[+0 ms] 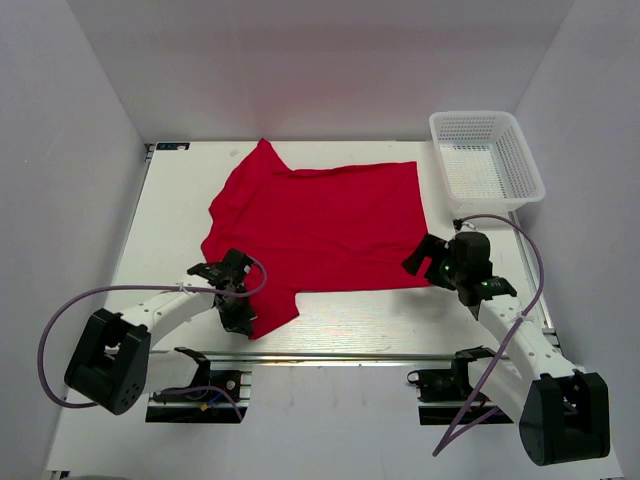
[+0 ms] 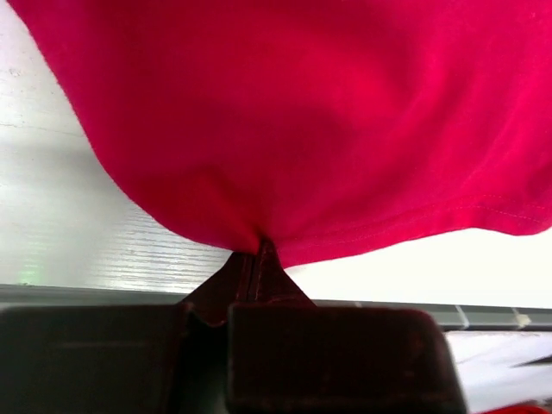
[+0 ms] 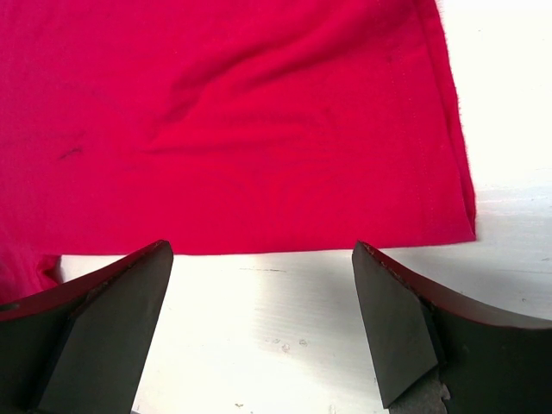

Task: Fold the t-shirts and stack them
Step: Grap the side of the flattened tshirt closest away from the robot with both arms

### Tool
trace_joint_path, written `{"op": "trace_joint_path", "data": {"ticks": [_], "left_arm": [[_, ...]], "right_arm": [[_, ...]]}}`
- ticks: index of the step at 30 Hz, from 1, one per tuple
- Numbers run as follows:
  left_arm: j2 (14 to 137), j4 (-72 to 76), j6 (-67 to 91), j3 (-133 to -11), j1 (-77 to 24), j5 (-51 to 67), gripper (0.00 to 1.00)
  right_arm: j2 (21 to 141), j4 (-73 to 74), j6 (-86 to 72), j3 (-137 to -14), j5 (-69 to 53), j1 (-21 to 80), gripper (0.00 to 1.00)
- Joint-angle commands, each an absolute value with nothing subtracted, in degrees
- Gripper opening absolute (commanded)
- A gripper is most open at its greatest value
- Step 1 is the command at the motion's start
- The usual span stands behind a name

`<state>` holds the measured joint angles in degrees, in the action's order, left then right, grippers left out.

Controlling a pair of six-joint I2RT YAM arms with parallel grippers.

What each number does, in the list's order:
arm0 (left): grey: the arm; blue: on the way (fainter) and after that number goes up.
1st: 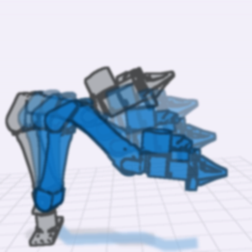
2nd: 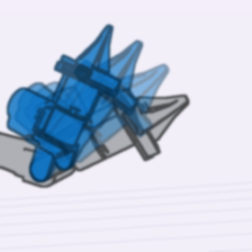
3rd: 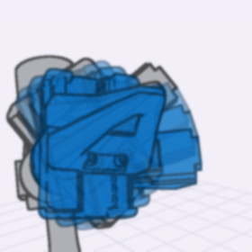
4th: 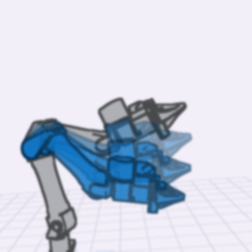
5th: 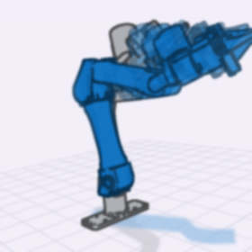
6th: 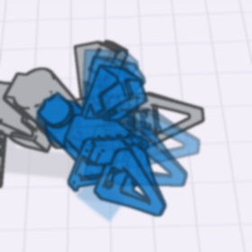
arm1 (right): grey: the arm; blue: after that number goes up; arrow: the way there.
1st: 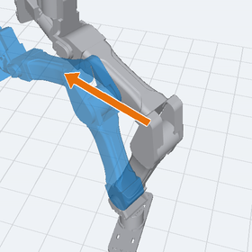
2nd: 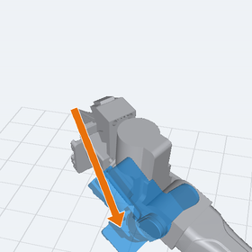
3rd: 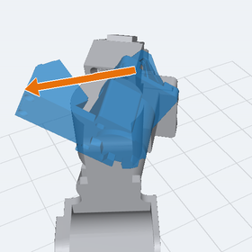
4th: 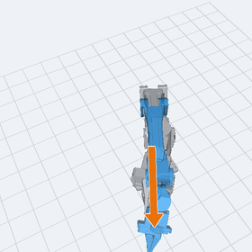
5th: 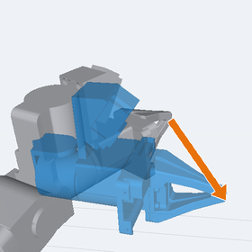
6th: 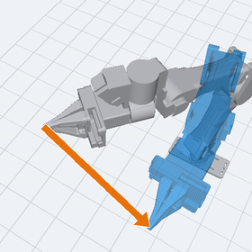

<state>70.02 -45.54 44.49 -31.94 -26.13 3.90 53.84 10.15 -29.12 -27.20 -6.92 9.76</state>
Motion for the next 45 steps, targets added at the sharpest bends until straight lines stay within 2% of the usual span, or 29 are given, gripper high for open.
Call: {"op": "trace_joint_path", "data": {"ticks": [1, 12, 21, 25, 28, 31, 32, 34, 37, 38, 45], "left_arm": [[71.5, -46.6, 44.7, -33.1, -28.1, -1.5, 0.00], [72.1, -49.6, 46.0, -37.9, -32.4, -4.6, 0.00], [70.7, -48.4, 46.5, -40.2, -34.4, -4.0, 0.00], [70.7, -51.6, 48.3, -42.2, -34.9, -9.8, 0.00], [71.2, -52.2, 48.3, -42.8, -34.9, -9.8, 0.00], [71.2, -49.9, 46.9, -43.3, -35.4, -9.0, 0.00], [71.2, -48.3, 46.4, -42.8, -35.4, -8.4, 0.00], [70.6, -47.0, 45.8, -42.8, -35.4, -6.5, 0.00], [69.5, -46.3, 45.1, -42.2, -35.4, -5.9, 0.00], [68.8, -47.0, 45.1, -41.7, -35.4, -5.2, 0.00], [63.2, -50.4, 45.1, -39.6, -35.4, -1.9, 0.00]], "right_arm": [[53.2, 9.8, -28.6, -26.4, -5.7, 9.7, 0.90], [55.9, 16.9, -34.0, -26.3, 9.9, 9.1, 0.90], [61.8, 15.9, -35.3, -27.0, 11.7, 8.6, 0.73], [63.9, 14.2, -35.9, -27.2, 11.9, 8.5, 0.72], [64.9, 12.4, -36.2, -27.2, 11.9, 8.6, 0.68], [65.5, 9.9, -35.9, -26.5, 11.2, 8.7, 0.58], [65.7, 9.8, -35.8, -26.5, 10.7, 8.7, 0.47], [66.3, 9.4, -35.8, -26.4, 9.9, 8.6, 0.36], [65.1, 9.6, -34.5, -26.3, 9.2, 8.7, 0.06], [65.0, 10.1, -34.5, -26.2, 9.0, 8.9, 0.00], [55.0, 19.6, -34.0, -24.1, 7.3, 9.0, 0.00]]}}
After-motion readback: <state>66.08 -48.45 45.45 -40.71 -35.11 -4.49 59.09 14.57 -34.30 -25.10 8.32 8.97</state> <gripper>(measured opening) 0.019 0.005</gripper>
